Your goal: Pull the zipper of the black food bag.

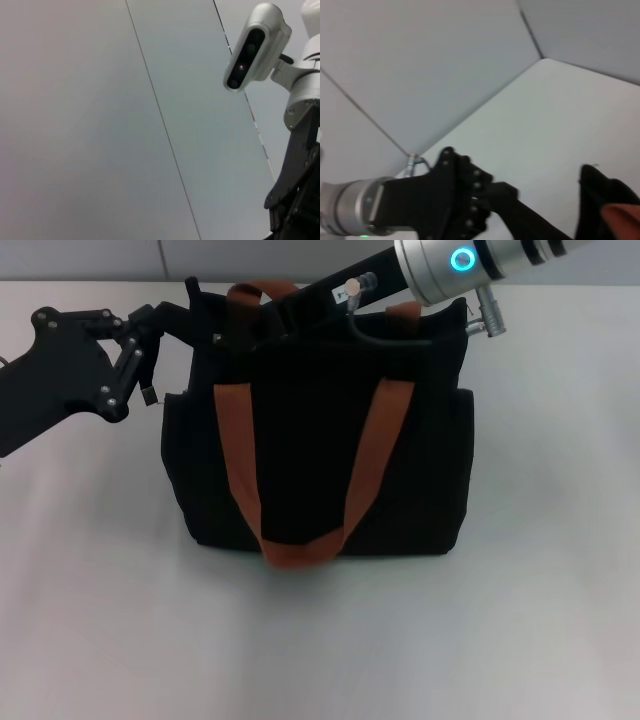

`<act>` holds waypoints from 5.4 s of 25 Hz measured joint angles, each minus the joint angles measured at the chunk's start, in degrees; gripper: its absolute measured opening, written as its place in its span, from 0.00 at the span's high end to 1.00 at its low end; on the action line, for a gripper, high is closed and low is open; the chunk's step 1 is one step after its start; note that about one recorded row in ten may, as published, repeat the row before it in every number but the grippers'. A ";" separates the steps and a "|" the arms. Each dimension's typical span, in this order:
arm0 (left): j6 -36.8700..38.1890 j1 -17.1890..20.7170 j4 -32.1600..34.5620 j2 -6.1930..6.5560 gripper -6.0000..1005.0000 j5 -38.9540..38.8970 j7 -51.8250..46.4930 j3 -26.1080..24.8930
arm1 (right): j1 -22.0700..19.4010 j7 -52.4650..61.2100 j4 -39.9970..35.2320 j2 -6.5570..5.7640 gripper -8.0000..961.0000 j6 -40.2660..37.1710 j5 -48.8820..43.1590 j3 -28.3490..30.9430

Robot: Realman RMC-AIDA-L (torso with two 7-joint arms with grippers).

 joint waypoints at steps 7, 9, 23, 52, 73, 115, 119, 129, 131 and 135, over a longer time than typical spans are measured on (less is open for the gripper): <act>0.00 0.38 0.00 0.03 0.86 -0.97 -0.03 -0.01 | -2.62 4.01 -4.02 0.03 0.99 0.58 -2.87 -0.03; 0.00 0.41 0.00 0.04 0.86 -1.04 -0.04 -0.01 | -3.64 5.33 -5.45 0.03 0.99 0.44 -3.79 -0.06; 0.01 0.43 0.48 0.22 0.85 -1.07 -0.04 0.00 | -11.51 14.09 -17.65 0.01 0.99 -4.60 -10.04 0.60; -0.11 0.49 0.18 0.25 0.83 -1.35 -0.05 0.00 | -22.33 2.72 -21.64 -0.49 0.96 -11.05 0.82 17.68; -3.46 0.10 0.57 0.35 0.82 -0.84 -6.27 0.37 | -35.46 -73.87 10.34 -0.39 0.24 -30.42 16.75 18.34; 14.00 3.99 1.66 1.02 0.19 16.27 -17.28 15.34 | -32.20 -88.86 26.94 0.38 0.15 -19.43 12.98 14.60; 13.59 4.07 0.90 1.10 0.19 16.85 -16.88 15.37 | -32.20 -89.64 27.56 0.41 0.15 -19.19 12.78 14.58; 13.53 4.12 0.79 1.15 0.19 17.61 -16.82 15.46 | -32.20 -89.71 27.80 0.46 0.16 -19.07 12.72 14.51; 13.53 4.12 0.79 1.15 0.19 17.62 -16.82 15.46 | -32.20 -89.72 27.81 0.46 0.16 -19.07 12.70 14.50; 13.53 4.12 0.79 1.11 0.19 17.65 -16.80 15.46 | -32.20 -89.72 27.81 0.46 0.16 -18.87 12.69 14.51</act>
